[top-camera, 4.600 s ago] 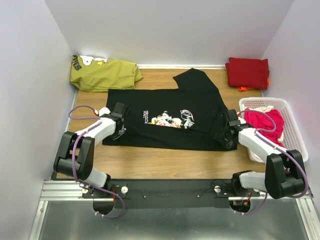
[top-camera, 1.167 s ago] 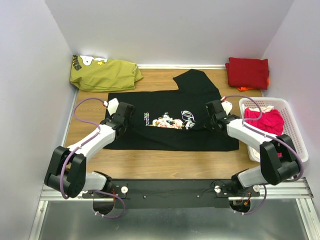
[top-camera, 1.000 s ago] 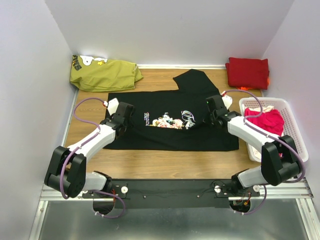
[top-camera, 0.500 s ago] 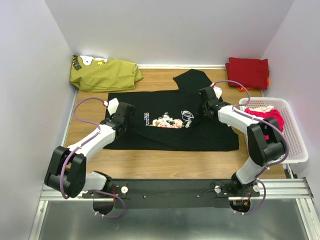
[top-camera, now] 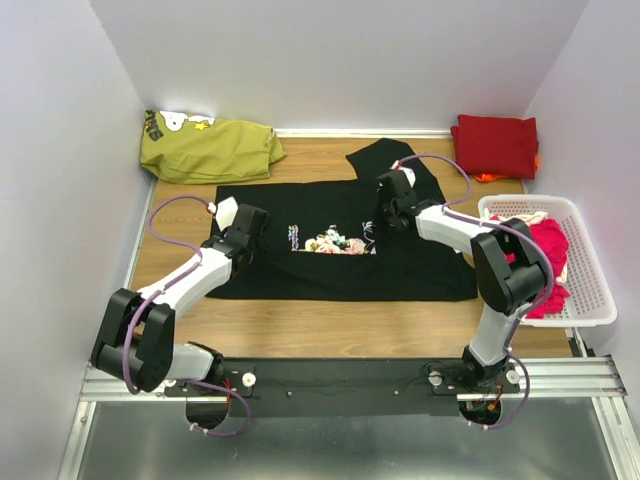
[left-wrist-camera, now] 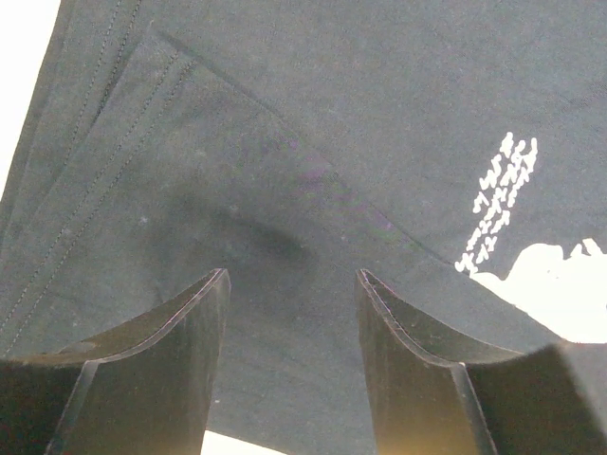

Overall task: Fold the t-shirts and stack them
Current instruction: Fold the flattened tshirt in 1/3 of the way, then grap the side of the flattened tshirt furthest away from the robot with both arms

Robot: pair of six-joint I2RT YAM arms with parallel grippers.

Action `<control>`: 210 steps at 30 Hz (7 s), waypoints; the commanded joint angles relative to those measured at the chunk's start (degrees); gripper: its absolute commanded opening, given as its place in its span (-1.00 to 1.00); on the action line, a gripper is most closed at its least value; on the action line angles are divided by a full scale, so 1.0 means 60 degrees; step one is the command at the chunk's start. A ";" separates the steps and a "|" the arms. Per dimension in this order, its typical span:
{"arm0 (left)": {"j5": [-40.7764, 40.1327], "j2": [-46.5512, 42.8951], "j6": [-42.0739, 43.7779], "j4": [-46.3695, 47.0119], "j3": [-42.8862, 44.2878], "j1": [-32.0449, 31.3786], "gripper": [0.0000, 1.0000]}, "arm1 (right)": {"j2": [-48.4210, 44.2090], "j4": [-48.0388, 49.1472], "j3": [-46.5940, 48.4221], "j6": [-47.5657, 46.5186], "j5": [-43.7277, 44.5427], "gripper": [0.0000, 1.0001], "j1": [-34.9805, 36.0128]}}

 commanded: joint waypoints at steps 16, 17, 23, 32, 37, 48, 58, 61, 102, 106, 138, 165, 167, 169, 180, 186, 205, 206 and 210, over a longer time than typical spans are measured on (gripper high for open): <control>-0.0493 0.0731 0.0764 0.1468 0.1027 0.0146 0.33 | -0.1235 0.0109 -0.0023 -0.0593 0.1333 0.29 0.0205; -0.0479 0.0833 0.0793 0.1572 0.1101 0.0190 0.33 | -0.1279 0.0036 -0.0156 -0.0491 0.1421 0.29 0.0205; -0.0391 0.2443 0.1305 0.1968 0.2242 0.0585 0.33 | -0.1485 -0.0169 -0.1356 -0.0197 0.2197 0.29 0.0205; -0.0362 0.5403 0.1701 0.1471 0.5304 0.1844 0.32 | -0.1134 -0.0272 -0.0451 -0.0577 0.2623 0.29 0.0176; -0.0288 0.6560 0.1891 0.0989 0.6723 0.2431 0.30 | -0.0841 -0.0316 0.0047 -0.0680 0.2477 0.28 0.0161; -0.0010 0.8142 0.2316 0.0607 0.8527 0.3427 0.24 | -0.0137 -0.0316 0.0399 -0.0724 0.2344 0.28 0.0088; 0.0195 0.8847 0.2448 -0.0097 0.9379 0.3691 0.23 | 0.0097 -0.0331 0.0648 -0.0695 0.2300 0.28 0.0015; 0.0283 0.8818 0.2390 -0.0112 0.9130 0.3691 0.23 | 0.0097 -0.0345 0.0678 -0.0695 0.2374 0.28 0.0000; 0.0547 0.8554 0.2273 -0.0551 0.8660 0.3691 -1.00 | 0.3361 -0.0521 0.5860 -0.1588 0.2653 0.27 -0.1638; 0.0576 0.8292 0.2273 -0.0478 0.8543 0.3677 -1.00 | 0.4841 -0.0521 0.7618 -0.2244 0.2009 0.27 -0.2152; -0.0097 0.6344 0.1702 0.0210 0.6289 0.3267 -1.00 | 0.5841 -0.3451 0.7872 -0.3039 0.1598 0.28 -0.2915; -0.1226 0.4745 0.0222 0.0240 0.4221 0.2358 -1.00 | 0.6438 -0.3085 1.0927 -0.3346 0.2449 0.27 -0.3105; -0.1197 0.4833 0.0251 0.0225 0.4207 0.2329 -1.00 | 0.6935 -0.3085 1.1296 -0.3288 0.2199 0.27 -0.3178; -0.1182 0.4906 0.0295 0.0240 0.4222 0.2329 -1.00 | 0.7200 -0.3070 1.1618 -0.3171 0.1746 0.26 -0.3295; -0.1065 0.5038 0.0412 0.0298 0.4368 0.2314 -1.00 | 0.8007 -0.3055 1.1796 -0.2805 -0.0084 0.17 -0.3413; -0.1109 0.5082 0.0442 0.0298 0.4441 0.2314 -1.00 | 0.8198 -0.3041 1.1855 -0.2614 -0.0804 -0.12 -0.3413; -0.0889 0.5902 0.1262 -0.0140 0.6901 0.2929 -1.00 | 0.7012 -0.3012 1.1606 -0.2731 0.0879 -0.99 -0.3457; -0.0875 0.5932 0.1306 -0.0141 0.6975 0.2944 -1.00 | 0.6866 -0.3011 1.1591 -0.2731 0.0894 -0.99 -0.3471; -0.0889 0.6034 0.1511 -0.0097 0.7326 0.3003 -1.00 | 0.6543 -0.2953 1.1576 -0.2731 0.0938 -0.99 -0.3486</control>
